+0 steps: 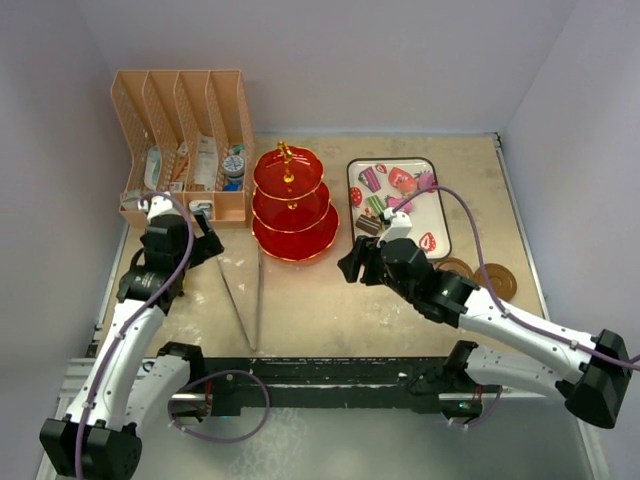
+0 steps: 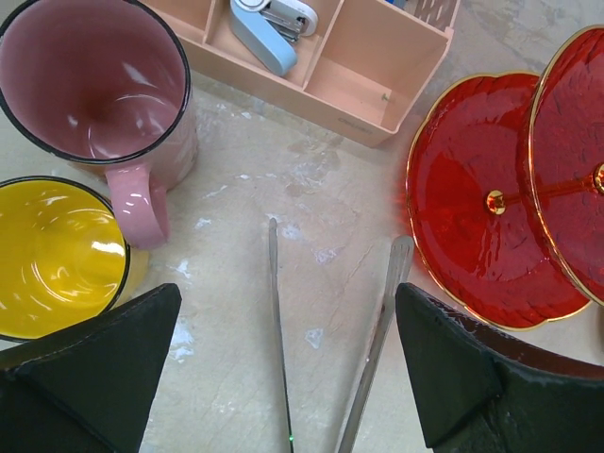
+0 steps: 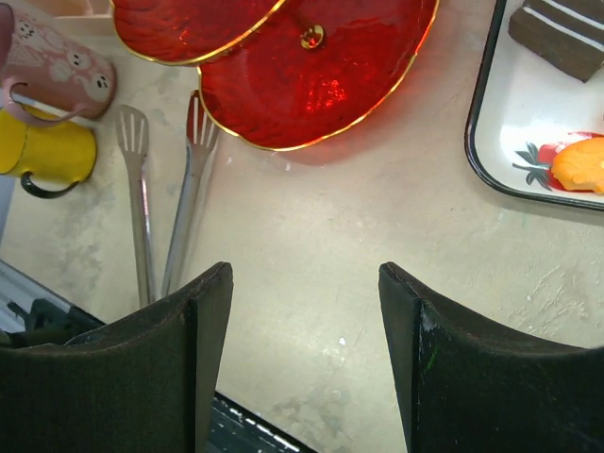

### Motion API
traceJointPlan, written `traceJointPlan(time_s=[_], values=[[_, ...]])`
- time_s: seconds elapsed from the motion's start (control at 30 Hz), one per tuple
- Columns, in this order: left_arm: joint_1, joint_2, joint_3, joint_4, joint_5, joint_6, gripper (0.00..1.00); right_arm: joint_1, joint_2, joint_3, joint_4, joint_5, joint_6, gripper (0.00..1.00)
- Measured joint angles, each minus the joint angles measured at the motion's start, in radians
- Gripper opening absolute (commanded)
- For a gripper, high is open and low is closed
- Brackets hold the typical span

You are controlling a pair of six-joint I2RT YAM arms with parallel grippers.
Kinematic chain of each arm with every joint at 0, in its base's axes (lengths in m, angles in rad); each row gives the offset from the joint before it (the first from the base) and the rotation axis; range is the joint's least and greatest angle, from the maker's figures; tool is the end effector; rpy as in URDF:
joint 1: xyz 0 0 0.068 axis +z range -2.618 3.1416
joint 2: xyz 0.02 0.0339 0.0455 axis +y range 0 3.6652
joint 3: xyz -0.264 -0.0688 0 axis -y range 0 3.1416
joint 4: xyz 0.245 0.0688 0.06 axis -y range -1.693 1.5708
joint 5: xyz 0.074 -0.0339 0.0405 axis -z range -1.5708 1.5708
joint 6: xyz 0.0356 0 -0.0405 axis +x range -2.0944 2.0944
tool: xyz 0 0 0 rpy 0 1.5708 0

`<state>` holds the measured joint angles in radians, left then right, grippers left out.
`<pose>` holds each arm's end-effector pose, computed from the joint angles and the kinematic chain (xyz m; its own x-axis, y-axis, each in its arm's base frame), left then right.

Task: Serve the afternoon tea
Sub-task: Pick up the clamp from the center of the board.

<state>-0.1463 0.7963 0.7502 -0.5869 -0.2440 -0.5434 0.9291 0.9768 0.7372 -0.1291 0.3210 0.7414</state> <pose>0.1698 -0.0163 0.2866 -0.4745 -0.4372 -0.7640 -0.3465 0.8906 -0.2945 0.1437 0.1735 0.2936 -0.5535 0.3299 -0.7648 -0.2850 0.7878 0.5461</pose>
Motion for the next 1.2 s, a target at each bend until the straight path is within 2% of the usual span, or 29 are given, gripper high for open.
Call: traceJointPlan(time_s=[0.2, 0.47, 0.67, 0.93, 1.03, 1.2], values=[[0.0, -0.005, 0.0, 0.0, -0.011, 0.0, 0.93, 0.015, 0.099, -0.019, 0.087, -0.055, -0.013, 0.68], [0.0, -0.002, 0.017, -0.032, -0.087, -0.026, 0.93, 0.29, 0.394, 0.053, 0.202, 0.031, -0.026, 0.75], [0.0, -0.039, 0.034, -0.064, -0.203, -0.06, 0.94, 0.436, 0.689, 0.27, 0.235, 0.152, 0.0, 0.77], [0.0, -0.072, 0.063, -0.142, -0.418, -0.123, 0.94, 0.46, 0.944, 0.52, 0.22, 0.148, 0.008, 0.78], [0.0, -0.084, 0.064, -0.158, -0.465, -0.136, 0.94, 0.458, 1.04, 0.642, 0.175, 0.138, 0.017, 0.79], [0.0, -0.089, 0.064, -0.167, -0.498, -0.147, 0.94, 0.458, 1.119, 0.725, 0.063, 0.144, 0.034, 0.79]])
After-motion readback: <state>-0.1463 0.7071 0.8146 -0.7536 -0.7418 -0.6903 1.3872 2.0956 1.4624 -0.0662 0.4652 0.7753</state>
